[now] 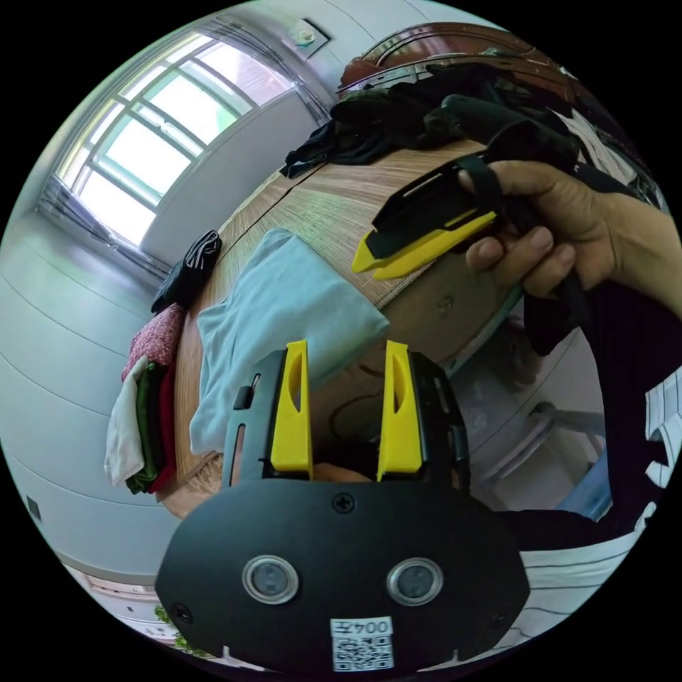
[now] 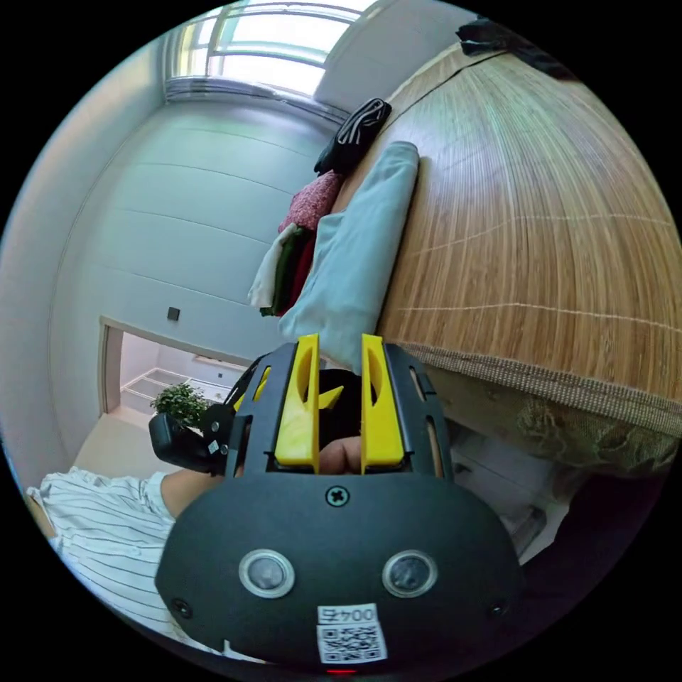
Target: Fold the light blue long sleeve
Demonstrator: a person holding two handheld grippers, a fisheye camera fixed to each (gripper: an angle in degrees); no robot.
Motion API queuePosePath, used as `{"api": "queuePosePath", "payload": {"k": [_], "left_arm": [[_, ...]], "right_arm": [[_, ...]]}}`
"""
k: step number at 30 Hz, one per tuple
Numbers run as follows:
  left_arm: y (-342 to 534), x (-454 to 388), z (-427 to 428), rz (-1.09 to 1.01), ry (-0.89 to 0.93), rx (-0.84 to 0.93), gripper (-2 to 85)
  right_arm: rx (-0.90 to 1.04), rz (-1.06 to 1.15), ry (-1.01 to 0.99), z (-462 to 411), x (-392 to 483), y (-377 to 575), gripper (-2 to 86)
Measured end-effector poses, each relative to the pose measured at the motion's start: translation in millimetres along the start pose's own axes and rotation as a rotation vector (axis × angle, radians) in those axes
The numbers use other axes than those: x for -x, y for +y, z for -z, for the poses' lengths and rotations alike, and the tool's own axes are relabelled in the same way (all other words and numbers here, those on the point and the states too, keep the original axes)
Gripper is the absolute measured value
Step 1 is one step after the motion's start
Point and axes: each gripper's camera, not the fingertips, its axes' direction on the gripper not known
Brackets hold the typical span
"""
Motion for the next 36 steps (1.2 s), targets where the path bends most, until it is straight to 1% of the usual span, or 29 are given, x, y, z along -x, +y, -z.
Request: {"api": "queuePosePath", "payload": {"k": [2,5,9,12,16,20,30,33,36], "left_arm": [[8,3,-3,0.023,-0.002,0.015,14.1],[15,13,-9,0.073,0.025,0.035,13.7],[19,24,-10,0.117,0.053,0.055,13.6],[21,27,-3,0.102,0.026,0.046,13.7],[18,9,12,-0.023,-0.056,0.035,14.8],[7,-18,30,-0.168,-0.142,0.022,15.9],[-36,-20,61,-0.264,-0.369,0.053,14.1],[-58,-14,73,-0.277,-0.416,0.067,11.6],[-82,3,99,-0.205,-0.399,0.054,7.2]], "right_arm": [[0.034,-0.064,0.014,3,-11,-4,9.3],[0.055,-0.102,-0.022,10,-21,-10,9.3],[0.089,-0.092,0.04,15,-25,-18,9.5],[0.101,-0.102,-0.006,21,-30,-24,9.7],[0.106,-0.128,-0.038,33,-39,-33,6.6],[0.092,-0.183,-0.15,51,-52,-39,5.0],[0.102,-0.131,-0.223,85,-47,-62,4.9],[0.102,-0.122,-0.244,91,-47,-68,4.9],[0.076,-0.108,-0.263,99,-46,-74,5.5]]}}
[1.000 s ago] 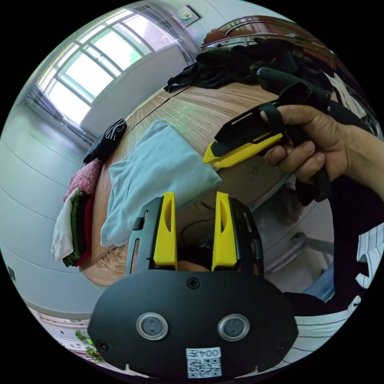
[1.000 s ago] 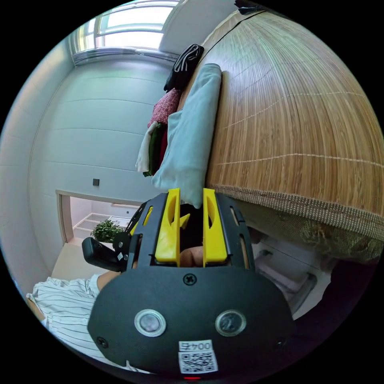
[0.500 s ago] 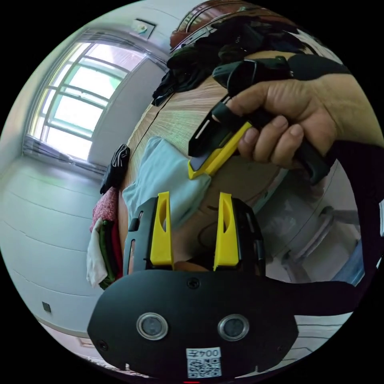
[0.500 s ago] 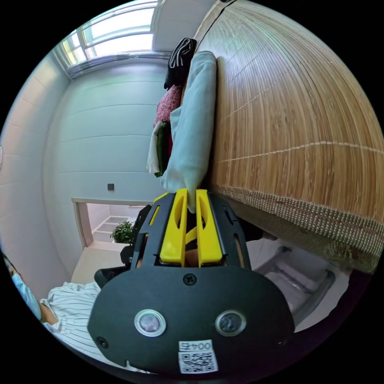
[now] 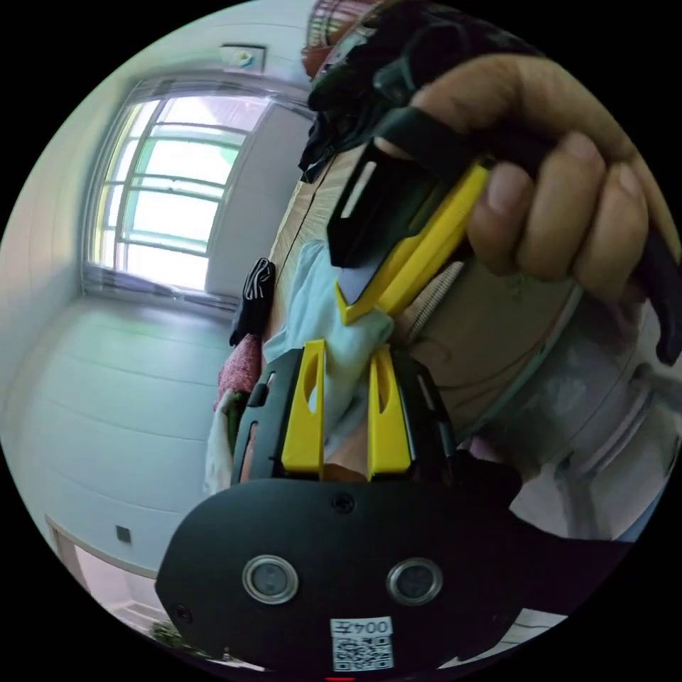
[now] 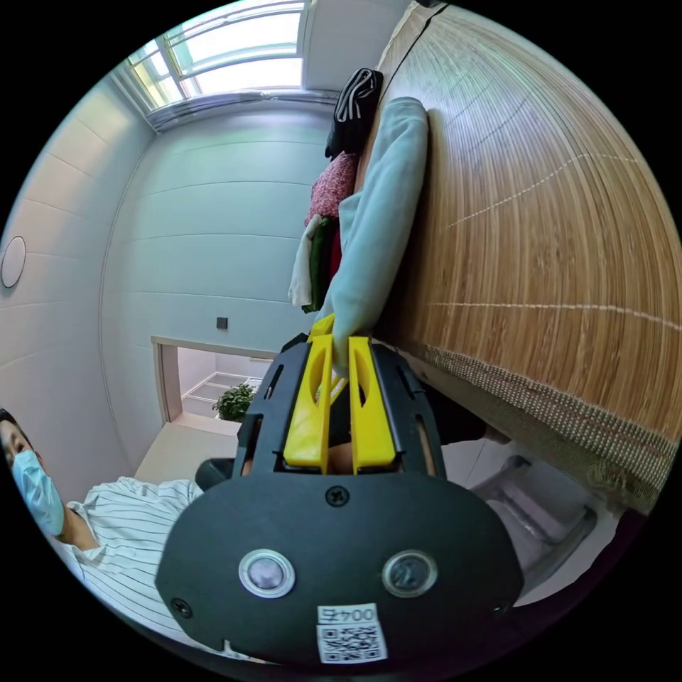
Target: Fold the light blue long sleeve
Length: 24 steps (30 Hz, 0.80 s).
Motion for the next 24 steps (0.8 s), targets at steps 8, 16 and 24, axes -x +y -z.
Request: {"api": "queuePosePath", "payload": {"k": [8,16,24], "left_arm": [[-16,155,59,0.349,0.301,-0.049,0.5],[-43,278,116,0.492,0.409,-0.09,0.2],[-79,384,172,0.511,0.46,-0.104,2.1]], "right_arm": [[-0.075,-0.039,-0.079,37,6,-29,13.0],[-0.163,-0.272,-0.142,40,-21,-93,17.8],[0.082,-0.191,0.103,-40,10,-181,14.4]]}}
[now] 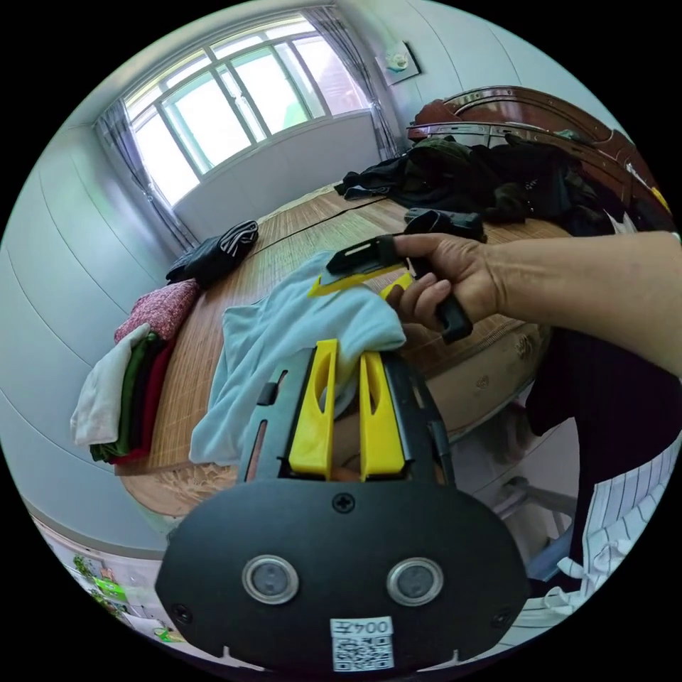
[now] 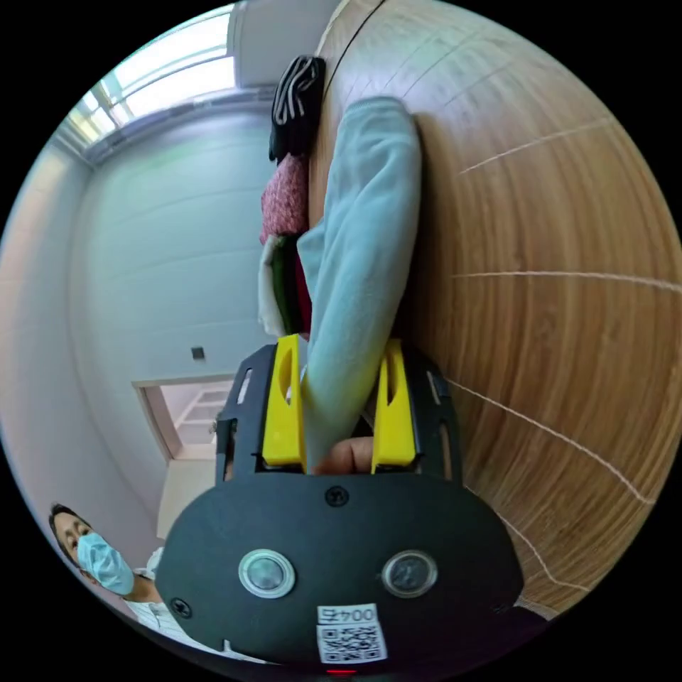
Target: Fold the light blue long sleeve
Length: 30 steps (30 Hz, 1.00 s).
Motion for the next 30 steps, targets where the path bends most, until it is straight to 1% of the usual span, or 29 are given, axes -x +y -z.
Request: {"api": "queuePosePath", "payload": {"k": [2,3,5,6,8,9,11,12,14,15,17,19,20,23,28,30], "left_arm": [[-20,23,29,0.052,0.026,0.014,4.6],[-23,32,37,0.074,0.045,0.014,5.6],[-27,78,74,0.224,0.191,0.011,9.3],[-25,93,83,0.278,0.237,0.007,10.1],[-4,151,110,0.526,0.434,-0.014,12.4],[4,165,113,0.597,0.48,-0.016,13.0],[35,214,112,0.86,0.705,-0.045,14.9],[41,223,110,0.916,0.764,-0.059,15.2],[52,249,98,1.099,0.979,-0.138,16.6],[52,254,95,1.131,1.024,-0.161,16.8],[42,267,84,1.243,1.19,-0.28,17.7],[28,275,83,1.299,1.256,-0.374,18.1],[15,279,86,1.322,1.26,-0.411,18.4],[-22,288,94,1.355,1.261,-0.456,18.8],[-87,275,103,1.323,1.226,-0.36,19.5],[-107,260,110,1.304,1.224,-0.357,20.4]], "right_arm": [[0.034,-0.02,0.075,-14,12,-8,10.8],[0.033,-0.034,0.078,-16,15,-9,10.1],[0.012,-0.092,0.081,-19,29,-13,8.6],[0.012,-0.099,0.086,-20,34,-15,8.6],[0.005,-0.132,0.108,-26,55,-20,8.3],[0.003,-0.14,0.111,-28,61,-21,8.3],[-0.005,-0.17,0.135,-36,85,-25,8.2],[-0.007,-0.177,0.146,-38,91,-26,8.2],[-0.016,-0.197,0.2,-48,113,-30,8.2],[-0.018,-0.2,0.212,-50,117,-31,8.2],[-0.024,-0.217,0.237,-58,130,-33,8.2],[-0.028,-0.227,0.24,-61,134,-33,8.2],[-0.028,-0.229,0.24,-62,135,-32,8.1],[-0.026,-0.233,0.234,-62,132,-27,7.7],[-0.053,-0.268,0.175,-56,108,-15,7.6],[-0.058,-0.289,0.15,-55,93,-11,7.6]]}}
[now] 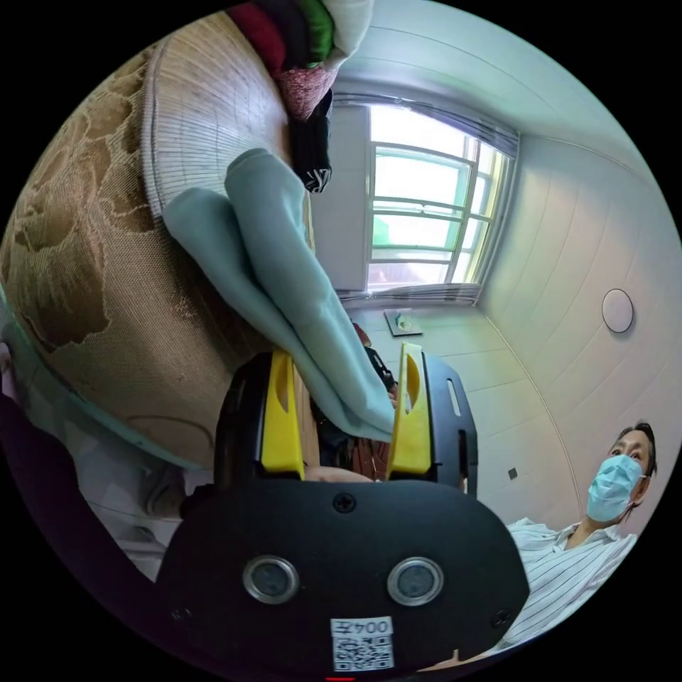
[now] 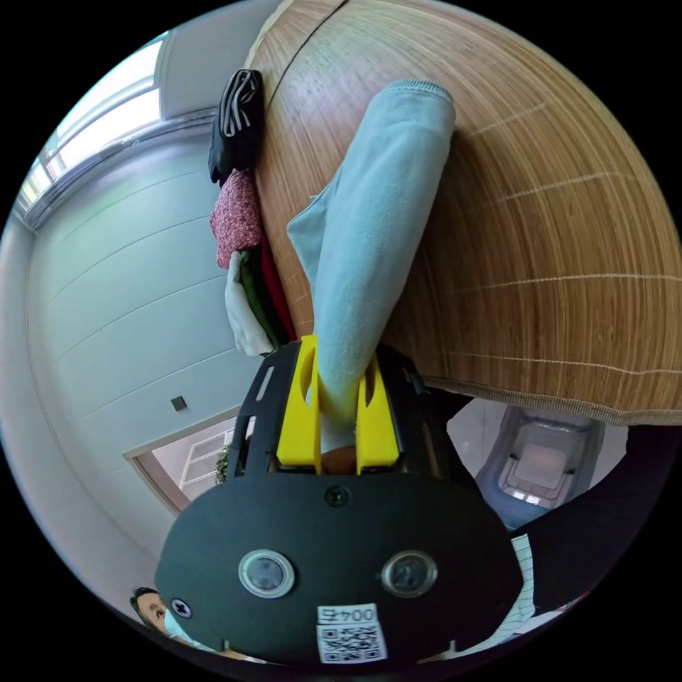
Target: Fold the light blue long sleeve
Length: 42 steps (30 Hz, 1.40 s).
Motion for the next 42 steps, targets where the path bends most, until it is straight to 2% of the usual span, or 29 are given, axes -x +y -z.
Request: {"api": "queuePosePath", "payload": {"k": [4,10,15,17,22,30,33,35,38,42], "left_arm": [[24,-6,-51,0.015,-0.053,0.007,20.4],[71,2,-159,0.105,-0.371,0.022,10.0],[122,-28,-261,-0.039,-0.606,0.072,7.8],[149,-29,-314,-0.071,-0.705,0.11,7.5],[215,-15,-407,-0.138,-0.773,0.122,7.4],[340,0,-563,-0.418,-0.944,0.176,7.1],[394,3,-626,-0.551,-1.045,0.187,6.8],[437,6,-673,-0.644,-1.111,0.18,6.4],[483,7,-715,-0.706,-1.122,0.147,6.1],[533,-3,-756,-0.784,-1.121,0.094,5.9]], "right_arm": [[0.014,-0.053,-0.072,-10,-32,2,7.8],[0.022,-0.073,-0.123,-24,-51,6,8.4],[-0.01,-0.012,-0.011,-24,-59,16,11.9],[-0.037,0.001,-0.033,-19,-77,22,13.6],[-0.128,0.031,-0.166,-13,-103,21,14.6],[-0.102,0.074,-0.162,-50,-110,2,10.4],[-0.142,0.178,0.015,-61,-82,17,7.5],[-0.217,0.367,0.261,-73,-33,47,6.7],[-0.285,0.629,0.501,-97,25,93,6.1],[-0.336,0.792,0.638,-119,59,138,5.8]]}}
